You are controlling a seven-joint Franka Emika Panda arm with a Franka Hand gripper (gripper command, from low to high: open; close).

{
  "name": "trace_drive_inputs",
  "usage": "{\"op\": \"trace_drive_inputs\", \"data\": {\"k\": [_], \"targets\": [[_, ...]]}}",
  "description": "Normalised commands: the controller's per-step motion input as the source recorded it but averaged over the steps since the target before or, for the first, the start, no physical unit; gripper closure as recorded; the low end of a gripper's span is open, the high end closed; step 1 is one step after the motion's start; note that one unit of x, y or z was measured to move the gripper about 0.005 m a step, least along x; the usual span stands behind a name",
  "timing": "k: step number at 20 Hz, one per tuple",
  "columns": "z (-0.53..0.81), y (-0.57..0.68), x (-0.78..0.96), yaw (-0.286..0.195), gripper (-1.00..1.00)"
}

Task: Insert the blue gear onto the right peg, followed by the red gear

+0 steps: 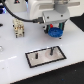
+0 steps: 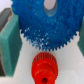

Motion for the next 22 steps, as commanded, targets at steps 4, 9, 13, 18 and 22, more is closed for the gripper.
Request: {"op": "trace_drive_inputs", "data": {"k": [4, 9, 13, 18, 22], "targets": [[0.47, -0.09, 0.62, 0.0, 1.0], [0.34, -0.2, 0.67, 0.0, 1.0], [0.21, -0.29, 0.68, 0.0, 1.0], [0.17, -0.28, 0.69, 0.0, 1.0], [0.1, -0.25, 0.69, 0.0, 1.0]]}}
